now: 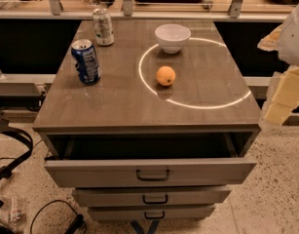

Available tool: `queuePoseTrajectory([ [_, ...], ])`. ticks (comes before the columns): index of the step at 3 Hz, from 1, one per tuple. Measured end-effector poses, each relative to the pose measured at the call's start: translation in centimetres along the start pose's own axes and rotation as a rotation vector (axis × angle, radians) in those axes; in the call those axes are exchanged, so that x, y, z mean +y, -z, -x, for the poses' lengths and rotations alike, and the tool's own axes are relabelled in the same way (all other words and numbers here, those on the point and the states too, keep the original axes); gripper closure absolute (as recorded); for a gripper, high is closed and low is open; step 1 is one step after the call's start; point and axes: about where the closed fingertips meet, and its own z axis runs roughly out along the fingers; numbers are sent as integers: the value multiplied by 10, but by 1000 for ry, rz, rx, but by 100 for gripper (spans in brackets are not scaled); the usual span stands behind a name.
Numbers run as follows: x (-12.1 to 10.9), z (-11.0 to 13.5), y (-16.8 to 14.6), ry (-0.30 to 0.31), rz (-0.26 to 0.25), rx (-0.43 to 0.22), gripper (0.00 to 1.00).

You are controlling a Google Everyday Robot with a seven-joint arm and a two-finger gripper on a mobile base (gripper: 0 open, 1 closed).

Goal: Open top drawer

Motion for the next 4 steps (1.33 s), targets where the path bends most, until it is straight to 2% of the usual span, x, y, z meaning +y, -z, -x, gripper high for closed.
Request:
queuePoseTrajectory([
  [1,0,0,0,0,0,0,0],
  [2,3,2,0,24,-24,35,0],
  [3,33,2,-1,70,-111,91,0],
  [4,72,-9,-26,69,-125,114,0],
])
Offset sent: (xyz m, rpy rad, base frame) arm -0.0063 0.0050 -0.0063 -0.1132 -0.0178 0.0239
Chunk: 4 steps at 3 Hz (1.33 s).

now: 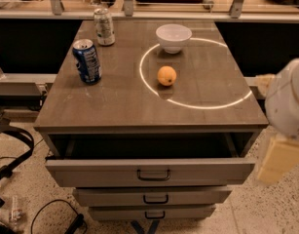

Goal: Open top drawer

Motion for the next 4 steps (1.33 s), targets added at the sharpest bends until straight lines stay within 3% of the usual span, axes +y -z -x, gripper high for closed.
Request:
queuePoseTrajectory([
  [1,55,5,-38,26,55,-8,0],
  [2,121,3,-97,73,183,-11,0],
  [3,120,4,-96,73,181,-12,0],
  [4,153,47,-132,152,267,-57,0],
])
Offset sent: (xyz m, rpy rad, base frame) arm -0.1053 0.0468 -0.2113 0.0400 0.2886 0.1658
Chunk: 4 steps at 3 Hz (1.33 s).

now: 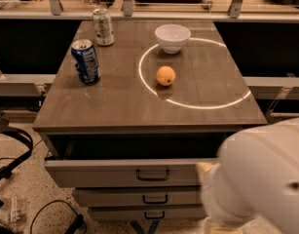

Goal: Open top drawer

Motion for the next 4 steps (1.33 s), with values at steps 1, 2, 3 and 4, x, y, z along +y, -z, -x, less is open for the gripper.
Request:
queuePoseTrajectory([
  [1,17,41,-45,74,70,-35,0],
  [2,23,77,-77,136,110,-47,0],
  [3,20,93,-92,162,113,-32,0],
  [4,8,104,-101,179,110,-23,0],
])
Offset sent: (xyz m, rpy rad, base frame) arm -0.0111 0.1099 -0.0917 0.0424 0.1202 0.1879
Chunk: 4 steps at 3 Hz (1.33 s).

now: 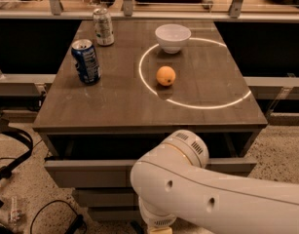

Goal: Open top drawer

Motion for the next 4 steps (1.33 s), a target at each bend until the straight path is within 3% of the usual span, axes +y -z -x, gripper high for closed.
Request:
queuePoseTrajectory([
  [2,-33,-7,-2,10,-7,45,0],
  [4,-43,-33,-14,-33,14,86,42],
])
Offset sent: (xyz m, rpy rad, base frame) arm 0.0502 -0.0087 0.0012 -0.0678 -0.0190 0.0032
